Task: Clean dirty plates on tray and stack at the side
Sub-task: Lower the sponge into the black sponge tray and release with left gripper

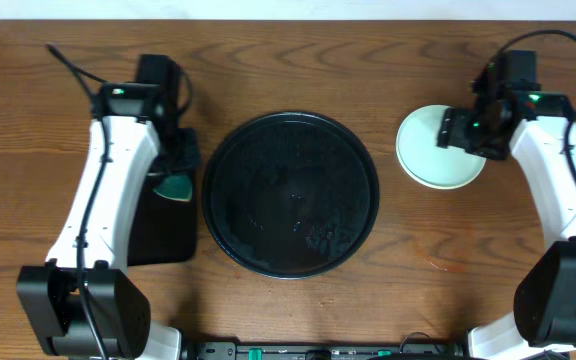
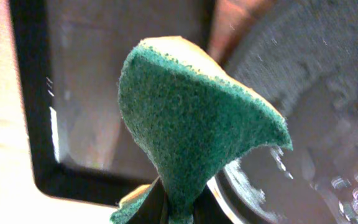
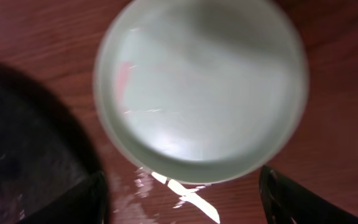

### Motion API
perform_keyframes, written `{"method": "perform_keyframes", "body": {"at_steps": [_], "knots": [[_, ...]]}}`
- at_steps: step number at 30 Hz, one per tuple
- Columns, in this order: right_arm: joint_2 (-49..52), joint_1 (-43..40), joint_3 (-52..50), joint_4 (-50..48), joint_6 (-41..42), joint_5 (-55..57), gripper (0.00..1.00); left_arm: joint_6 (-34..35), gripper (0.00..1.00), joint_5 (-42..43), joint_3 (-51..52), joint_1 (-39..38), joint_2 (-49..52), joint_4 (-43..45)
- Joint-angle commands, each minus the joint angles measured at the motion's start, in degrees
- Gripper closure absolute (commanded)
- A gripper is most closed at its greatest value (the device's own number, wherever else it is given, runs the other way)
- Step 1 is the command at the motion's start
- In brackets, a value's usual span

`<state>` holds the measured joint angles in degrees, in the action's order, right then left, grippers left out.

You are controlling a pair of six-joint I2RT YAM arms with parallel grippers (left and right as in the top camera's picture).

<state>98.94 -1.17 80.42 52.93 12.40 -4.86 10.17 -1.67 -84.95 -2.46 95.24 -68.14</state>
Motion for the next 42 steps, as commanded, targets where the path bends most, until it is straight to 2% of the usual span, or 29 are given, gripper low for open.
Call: {"method": "perform_keyframes", "body": {"at_steps": [1, 8, 12, 22, 28, 31, 33, 34, 40, 41, 42], "knots": [[-0.35, 3.96, 0.52, 0.02, -1.73, -2.08, 0.23, -6.99, 0.92, -0.5, 3.98, 4.5, -0.37, 3.15], [-0.35, 9.88, 0.5, -0.76, -1.79, -2.03, 0.21, -5.33, 0.92, -0.42, 13.9, 10.78, 0.33, 13.44], [-0.35, 11.96, 0.5, -1.36, -1.84, -2.03, 0.2, -5.4, 0.91, -0.42, 18.45, 11.28, 0.35, 18.45], [-0.35, 12.26, 0.52, -0.76, -2.27, -2.05, 0.2, -5.38, 0.42, -0.42, 19.5, 11.23, 0.35, 20.68], [-0.44, 12.26, 0.55, -0.87, -2.23, -2.05, 0.19, -5.4, 0.33, 2.05, 18.18, 11.21, -0.72, 19.5], [-1.53, 12.26, 0.61, -0.7, -2.27, -2.01, 0.14, -5.44, 0.32, 4.98, 15.32, 11.21, -3.54, 17.14], [-2.97, 12.26, 0.96, -0.13, -2.23, -1.36, 0.07, -5.46, 0.31, 5.77, 13.66, 11.21, -6.1, 15.65], [-4.33, 12.26, 1.38, 0.28, -2.25, -0.11, 0.01, -5.46, 0.31, 5.77, 12.63, 11.21, -8.55, 14.71], [-15.91, 12.26, 2.19, 0.22, -2.23, 7.45, 0.01, -5.42, 0.3, 5.81, 11.74, 11.06, -25.05, 12.59], [-17.27, 12.26, 2.19, 0.17, -2.23, 8.13, 0.01, -5.4, 0.23, 5.79, 11.74, 11.06, -26.99, 12.48], [-20.46, 12.26, 2.19, -0.09, -2.23, 9.6, 0.01, -5.4, 0.22, 5.79, 11.74, 11.06, -30.21, 12.46]]}}
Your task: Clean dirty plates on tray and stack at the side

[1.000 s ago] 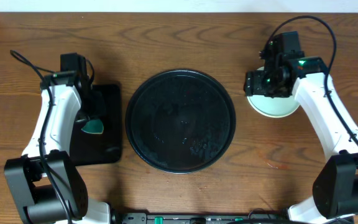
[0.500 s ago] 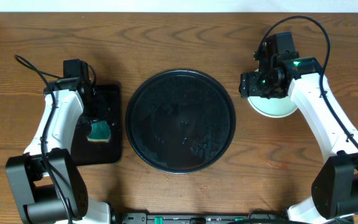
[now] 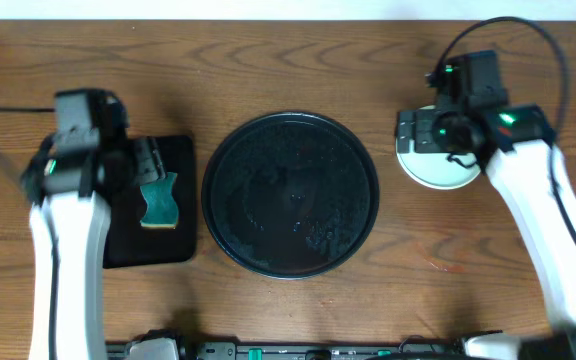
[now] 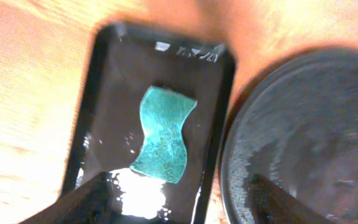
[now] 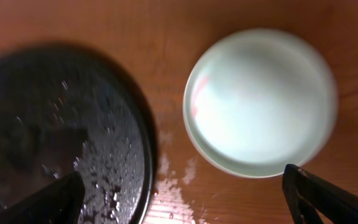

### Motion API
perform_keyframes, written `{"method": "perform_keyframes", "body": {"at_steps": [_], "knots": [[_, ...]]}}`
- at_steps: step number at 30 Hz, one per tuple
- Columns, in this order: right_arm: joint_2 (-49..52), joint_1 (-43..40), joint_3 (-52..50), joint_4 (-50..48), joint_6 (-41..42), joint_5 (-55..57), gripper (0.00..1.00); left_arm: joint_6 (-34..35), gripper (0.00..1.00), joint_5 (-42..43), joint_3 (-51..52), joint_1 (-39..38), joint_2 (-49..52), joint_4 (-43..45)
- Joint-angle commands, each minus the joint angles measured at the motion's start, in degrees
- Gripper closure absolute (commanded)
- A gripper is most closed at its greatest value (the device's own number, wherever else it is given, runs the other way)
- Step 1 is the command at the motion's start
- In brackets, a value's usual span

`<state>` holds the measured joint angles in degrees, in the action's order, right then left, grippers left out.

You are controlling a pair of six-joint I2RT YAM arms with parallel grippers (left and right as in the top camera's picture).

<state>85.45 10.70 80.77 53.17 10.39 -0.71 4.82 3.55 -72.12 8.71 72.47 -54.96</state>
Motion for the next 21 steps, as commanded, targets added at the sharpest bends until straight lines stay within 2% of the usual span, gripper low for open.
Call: {"method": "perform_keyframes", "body": {"at_steps": [1, 7, 10, 21], "knots": [[-8.98, 0.39, 1.84, -0.57, -0.2, 6.14, 0.01, -0.04, 0.22, 0.57, -1.09, -0.11, -10.67, -0.72], [-21.11, 0.39, 1.84, -0.98, -0.2, 7.78, 0.01, -0.07, 0.22, 0.55, -1.09, -0.11, -24.04, -0.72], [-24.22, 0.39, 1.84, -0.66, -0.2, 7.78, 0.01, -0.07, 0.21, 0.55, -1.09, -0.11, -27.5, -0.72], [-27.12, 0.39, 1.81, 3.98, -0.2, 7.76, 0.01, -0.07, 0.21, 0.52, -1.09, -0.11, -29.97, -0.72]]}}
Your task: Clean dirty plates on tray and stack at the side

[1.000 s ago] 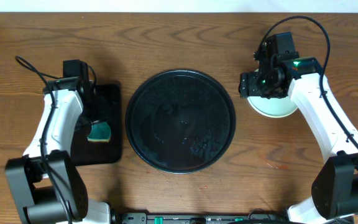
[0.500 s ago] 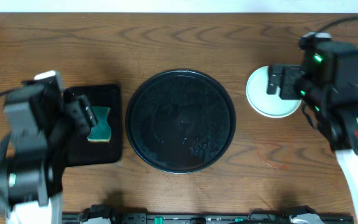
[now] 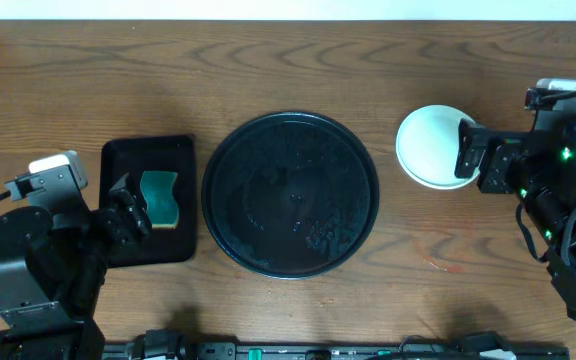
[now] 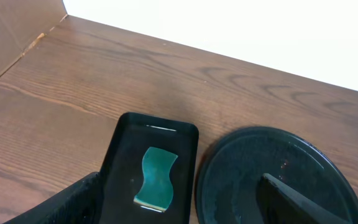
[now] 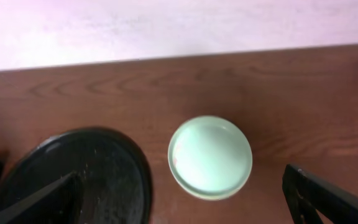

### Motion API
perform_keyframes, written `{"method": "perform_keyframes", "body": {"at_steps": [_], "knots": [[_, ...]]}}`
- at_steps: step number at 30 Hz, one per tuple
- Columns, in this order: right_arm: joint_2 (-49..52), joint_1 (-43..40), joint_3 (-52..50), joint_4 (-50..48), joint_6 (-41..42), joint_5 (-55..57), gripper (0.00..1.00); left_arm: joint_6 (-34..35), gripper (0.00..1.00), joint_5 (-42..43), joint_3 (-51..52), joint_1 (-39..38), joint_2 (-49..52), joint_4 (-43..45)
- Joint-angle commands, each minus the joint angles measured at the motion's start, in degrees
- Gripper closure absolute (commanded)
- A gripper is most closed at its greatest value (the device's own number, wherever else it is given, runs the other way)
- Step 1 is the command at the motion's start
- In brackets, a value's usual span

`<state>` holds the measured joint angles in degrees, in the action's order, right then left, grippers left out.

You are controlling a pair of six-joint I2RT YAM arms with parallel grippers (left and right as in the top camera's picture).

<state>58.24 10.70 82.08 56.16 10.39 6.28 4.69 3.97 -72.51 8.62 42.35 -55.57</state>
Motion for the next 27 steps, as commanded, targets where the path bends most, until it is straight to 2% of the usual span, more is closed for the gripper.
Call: {"method": "perform_keyframes", "body": {"at_steps": [1, 9, 14, 17, 21, 27], "knots": [[0.2, 0.39, 0.5, 1.95, -0.2, 0.76, 0.01, 0.07, 0.21, 0.11, -0.7, -0.02, 0.15, -0.11], [0.63, 0.39, 0.5, 11.65, -0.22, 1.14, 0.01, 0.07, 0.21, 0.11, -0.7, -0.02, 0.15, -0.13], [0.68, 0.39, 0.15, 11.8, -0.17, 0.74, 0.01, 0.07, 0.21, 0.13, -0.7, -0.02, 0.15, -0.11], [-1.16, 0.07, -1.9, 8.96, -0.48, 0.94, 0.01, 0.07, 0.21, 0.11, -0.7, -0.02, 0.15, -0.13], [-6.4, 0.0, -8.48, 0.92, -5.27, 0.98, 0.01, 0.07, 0.21, 0.13, -0.7, -0.02, 0.15, -0.11], [-21.68, -1.22, -28.68, -18.69, -9.42, 0.94, 0.01, 0.07, 0.21, 0.13, -0.7, -0.02, 0.15, -0.11]]}}
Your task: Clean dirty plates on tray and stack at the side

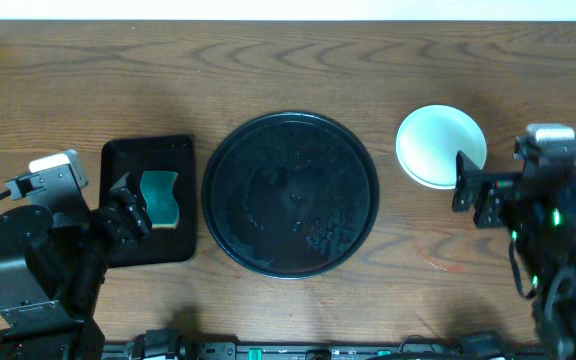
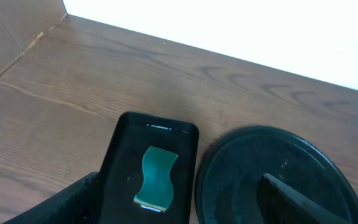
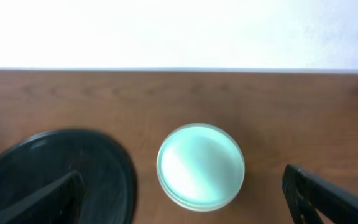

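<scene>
Pale green plates [image 1: 436, 143] sit stacked on the wood at the right, also in the right wrist view as plates [image 3: 201, 167]. The round black tray [image 1: 290, 193] is wet and holds no plate. My right gripper [image 1: 473, 190] stands open, drawn back toward the front edge, near the plates and apart from them. A green sponge [image 1: 158, 198] lies in a small black rectangular tray [image 1: 178, 245]. My left gripper [image 1: 126, 210] is open at the front left, holding nothing, its fingers [image 2: 73, 199] wide apart.
White wall runs along the table's far edge [image 3: 179, 67]. A brown board [image 2: 11, 31] stands at the far left. Small damp marks [image 1: 443, 265] show on the wood in front of the plates.
My right arm has moved back toward the front edge and a little left, so the plates show whole from overhead. The left arm, sponge and trays are unchanged.
First my left gripper was shut on the sponge over the small tray and my right hung open just above the plates. Then the sponge lay in the small tray with the left gripper open, the right higher. Both arms then stood back at the front.
</scene>
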### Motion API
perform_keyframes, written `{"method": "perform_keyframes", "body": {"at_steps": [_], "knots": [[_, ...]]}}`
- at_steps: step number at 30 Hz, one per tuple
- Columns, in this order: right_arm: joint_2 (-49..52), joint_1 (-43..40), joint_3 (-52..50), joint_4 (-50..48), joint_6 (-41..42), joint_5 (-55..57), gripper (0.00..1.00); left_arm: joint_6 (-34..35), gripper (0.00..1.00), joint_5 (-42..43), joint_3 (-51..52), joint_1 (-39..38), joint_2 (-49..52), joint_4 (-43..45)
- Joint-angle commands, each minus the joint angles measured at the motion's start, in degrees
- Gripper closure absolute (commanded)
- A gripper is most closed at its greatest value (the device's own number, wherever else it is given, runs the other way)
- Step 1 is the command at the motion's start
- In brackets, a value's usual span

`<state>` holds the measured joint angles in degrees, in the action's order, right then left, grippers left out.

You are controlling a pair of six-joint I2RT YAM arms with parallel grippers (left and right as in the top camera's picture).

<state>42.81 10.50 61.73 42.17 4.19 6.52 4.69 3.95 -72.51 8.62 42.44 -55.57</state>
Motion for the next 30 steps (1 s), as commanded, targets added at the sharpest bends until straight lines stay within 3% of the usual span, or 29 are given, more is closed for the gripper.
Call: {"method": "perform_keyframes", "body": {"at_steps": [1, 8, 13, 30], "knots": [[-8.5, -1.44, -11.47, -7.5, -3.21, 0.63, 0.01, 0.07, 0.21, 0.15, -0.7, -0.02, 0.07, -0.13], [-23.96, -2.64, -35.56, -27.34, -3.19, 0.11, 0.01, 0.07, 0.21, 0.13, -0.7, -0.02, 0.07, -0.11], [-32.61, -2.64, -49.29, -36.04, -2.97, -1.03, 0.01, 0.07, 0.21, 0.15, -0.7, -0.02, 0.07, -0.13], [-42.07, -2.62, -61.44, -38.29, -2.99, -2.51, 0.01, 0.07, 0.21, 0.13, -0.7, -0.02, 0.07, -0.11]]}}
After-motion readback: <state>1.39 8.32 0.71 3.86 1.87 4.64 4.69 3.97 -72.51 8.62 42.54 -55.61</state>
